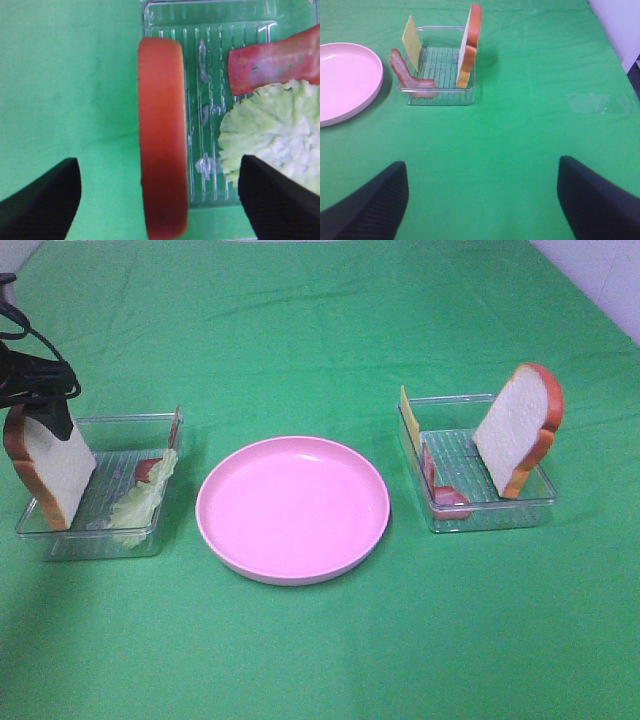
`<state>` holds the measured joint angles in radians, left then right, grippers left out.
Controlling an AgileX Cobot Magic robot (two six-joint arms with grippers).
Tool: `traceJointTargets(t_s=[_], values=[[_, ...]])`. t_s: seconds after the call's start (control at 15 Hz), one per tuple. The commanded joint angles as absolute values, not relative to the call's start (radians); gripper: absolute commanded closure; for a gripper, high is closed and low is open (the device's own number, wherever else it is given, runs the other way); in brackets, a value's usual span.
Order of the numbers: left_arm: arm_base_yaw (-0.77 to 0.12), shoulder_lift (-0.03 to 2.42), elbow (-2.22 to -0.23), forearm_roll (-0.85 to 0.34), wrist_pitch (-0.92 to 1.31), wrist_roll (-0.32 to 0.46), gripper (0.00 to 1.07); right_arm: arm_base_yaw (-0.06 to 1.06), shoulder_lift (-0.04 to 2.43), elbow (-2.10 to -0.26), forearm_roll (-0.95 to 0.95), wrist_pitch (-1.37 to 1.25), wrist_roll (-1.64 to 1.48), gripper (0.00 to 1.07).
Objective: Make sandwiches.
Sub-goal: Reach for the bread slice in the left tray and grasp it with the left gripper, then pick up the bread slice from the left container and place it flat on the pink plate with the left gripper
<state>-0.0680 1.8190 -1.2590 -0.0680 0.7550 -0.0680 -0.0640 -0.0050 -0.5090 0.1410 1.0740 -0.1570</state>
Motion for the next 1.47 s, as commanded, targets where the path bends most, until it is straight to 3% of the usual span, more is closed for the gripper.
traceJointTargets(t_s=[0.07,0.6,0.87,1.13,1.33,1.4,1.47], values=[[-0.074,1.826,-1.265,-0.074,0.710,-0.084,0.40,-0.070,-0.021,-0.507,0.142,1.063,-0.155,0.30],[-0.074,1.826,-1.265,-0.074,0.674,-0.101,0.66,-0.070,-0.021,-0.507,0.143,1.063,-0.155,0.30],[-0.074,1.826,-1.265,-0.084,0.674,-0.101,1.07,-0.070,-0.021,-0.507,0.143,1.063,-0.155,0.30],[-0.074,1.801,-1.265,-0.127,0.681,-0.101,1.07,-0.070,-0.021,-0.507,0.143,1.063,-0.155,0.30],[-0.074,1.643,-1.265,-0.172,0.685,-0.094,1.07,-0.070,-0.021,-0.507,0.144,1.063,-0.155,0.30],[-0.074,1.608,-1.265,-0.196,0.684,-0.082,1.07,-0.070,-0.021,-0.507,0.144,1.063,-0.155,0.30],[-0.074,1.547,-1.265,-0.282,0.668,-0.022,1.07,-0.070,-0.021,-0.507,0.144,1.063,-0.155,0.30]])
